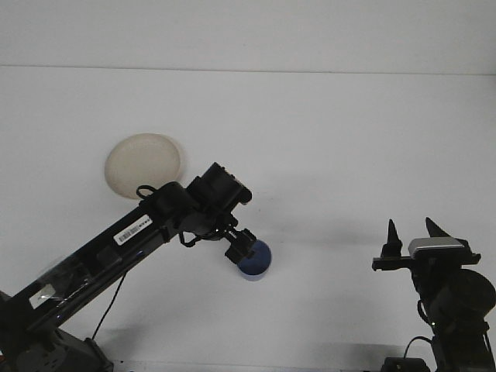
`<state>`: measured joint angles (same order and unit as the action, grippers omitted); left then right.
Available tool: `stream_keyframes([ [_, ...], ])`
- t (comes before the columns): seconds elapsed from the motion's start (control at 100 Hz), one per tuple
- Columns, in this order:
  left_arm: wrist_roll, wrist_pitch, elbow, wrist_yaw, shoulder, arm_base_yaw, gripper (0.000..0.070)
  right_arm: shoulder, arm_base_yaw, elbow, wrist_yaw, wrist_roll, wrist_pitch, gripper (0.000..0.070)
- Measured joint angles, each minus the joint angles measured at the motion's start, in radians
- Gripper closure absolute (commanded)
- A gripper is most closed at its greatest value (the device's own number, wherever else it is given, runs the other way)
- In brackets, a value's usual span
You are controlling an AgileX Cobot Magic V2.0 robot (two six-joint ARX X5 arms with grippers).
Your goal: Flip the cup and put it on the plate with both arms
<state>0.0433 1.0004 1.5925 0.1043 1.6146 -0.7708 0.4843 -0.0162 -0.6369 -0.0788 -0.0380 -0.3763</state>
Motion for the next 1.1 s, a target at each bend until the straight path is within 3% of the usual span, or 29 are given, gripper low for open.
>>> stream_keyframes([
  [0.63,-0.001,-0.002,0.000,0.000,0.217,-0.061,0.0247,0.000,0.000,0.000,0.000,0.000,0.000,0.0220],
  [0.69,-0.001,-0.002,0.000,0.000,0.232,-0.061,0.0316,0.000,0.000,0.000,0.000,0.000,0.000,0.0220],
  [0.84,-0.002,-0.002,0.000,0.000,0.245,-0.061,0.0700,0.000,0.000,0.000,0.000,0.000,0.000,0.0220],
  [1.1,-0.019,0.001,0.000,0.000,0.245,-0.064,0.0690,0.000,0.000,0.000,0.000,0.000,0.000,0.0220],
])
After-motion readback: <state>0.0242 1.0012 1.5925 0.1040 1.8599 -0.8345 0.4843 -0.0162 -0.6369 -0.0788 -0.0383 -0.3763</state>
